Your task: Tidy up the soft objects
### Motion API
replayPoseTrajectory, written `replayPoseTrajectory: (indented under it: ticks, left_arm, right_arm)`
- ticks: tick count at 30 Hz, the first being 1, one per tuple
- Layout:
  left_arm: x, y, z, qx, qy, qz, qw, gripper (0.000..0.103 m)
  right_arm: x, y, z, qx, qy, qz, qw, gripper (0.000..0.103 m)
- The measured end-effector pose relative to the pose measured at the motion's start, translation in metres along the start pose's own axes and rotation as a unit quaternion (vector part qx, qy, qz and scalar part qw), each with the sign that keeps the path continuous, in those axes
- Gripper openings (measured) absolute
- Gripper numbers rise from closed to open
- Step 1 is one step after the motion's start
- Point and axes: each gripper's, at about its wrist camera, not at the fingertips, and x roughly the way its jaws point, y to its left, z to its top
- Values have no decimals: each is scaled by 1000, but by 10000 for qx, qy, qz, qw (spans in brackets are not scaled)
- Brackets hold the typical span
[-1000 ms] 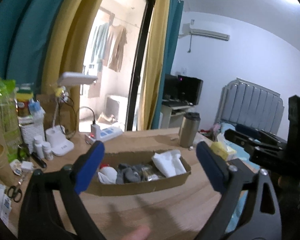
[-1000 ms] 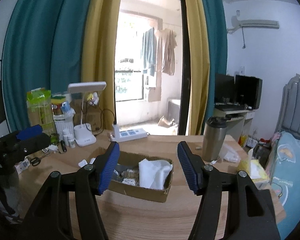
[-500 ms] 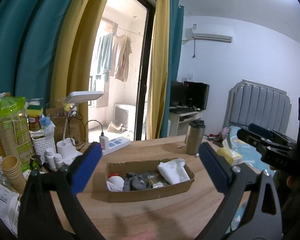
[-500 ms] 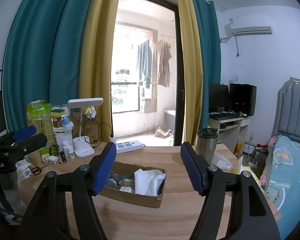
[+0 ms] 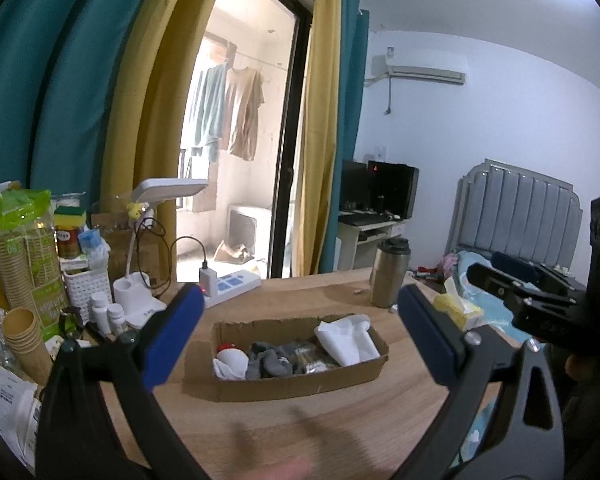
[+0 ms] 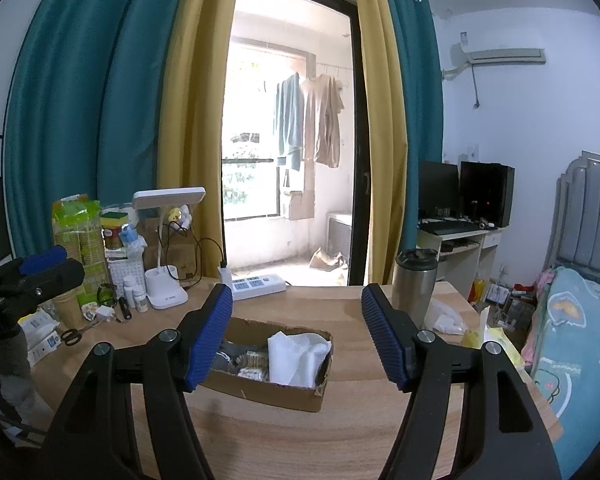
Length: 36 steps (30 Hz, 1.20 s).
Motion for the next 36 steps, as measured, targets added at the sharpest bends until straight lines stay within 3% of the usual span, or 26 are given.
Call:
replayPoseTrajectory:
  ticks: [36]
  left_arm:
    - [4, -1, -1, 40, 119, 44, 9999, 99]
  right_arm:
    - [1, 2, -4, -12, 41, 47, 10000, 71]
